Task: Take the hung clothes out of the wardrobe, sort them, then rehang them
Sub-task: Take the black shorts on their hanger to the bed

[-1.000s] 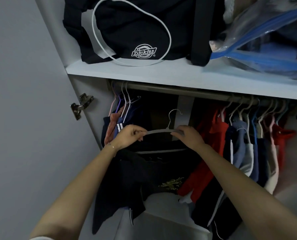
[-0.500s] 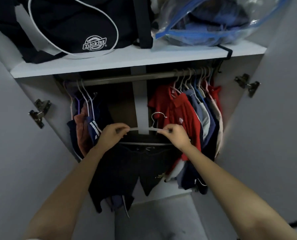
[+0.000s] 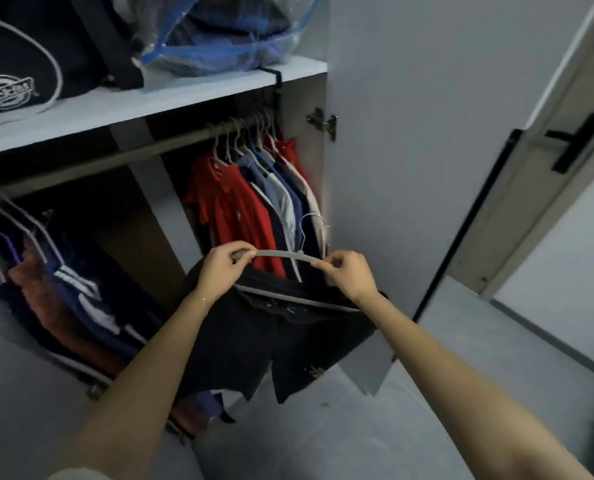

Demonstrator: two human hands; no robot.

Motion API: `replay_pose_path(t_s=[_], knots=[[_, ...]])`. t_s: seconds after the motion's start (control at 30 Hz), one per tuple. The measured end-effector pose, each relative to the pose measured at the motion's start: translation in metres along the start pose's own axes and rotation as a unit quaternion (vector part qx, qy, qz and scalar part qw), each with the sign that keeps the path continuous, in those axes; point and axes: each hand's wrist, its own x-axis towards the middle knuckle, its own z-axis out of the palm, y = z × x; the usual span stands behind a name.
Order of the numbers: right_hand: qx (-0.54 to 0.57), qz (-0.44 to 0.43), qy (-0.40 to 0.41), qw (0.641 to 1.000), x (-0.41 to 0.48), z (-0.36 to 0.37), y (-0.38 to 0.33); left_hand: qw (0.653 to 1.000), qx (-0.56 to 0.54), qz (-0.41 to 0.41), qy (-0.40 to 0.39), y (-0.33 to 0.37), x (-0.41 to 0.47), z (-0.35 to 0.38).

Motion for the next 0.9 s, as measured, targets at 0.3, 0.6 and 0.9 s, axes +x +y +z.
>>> replay_pose_path(t_s=[0.3, 0.6, 0.9], knots=[[-0.054, 0.132, 0.139, 0.98, -0.11, -0.154, 0.096, 0.982, -0.036, 0.077, -0.171, 0.129, 0.002, 0.158], [-0.072, 0.24, 0.257, 0.933, -0.258, -0.286, 0.176, 0.937, -0.105, 0.145, -0.299, 0.265, -0.053, 0.316], [-0.066, 0.357, 0.405, 0.839, -0.396, -0.373, 0.23, 0.858, -0.131, 0.267, -0.419, 0.413, -0.108, 0.45]])
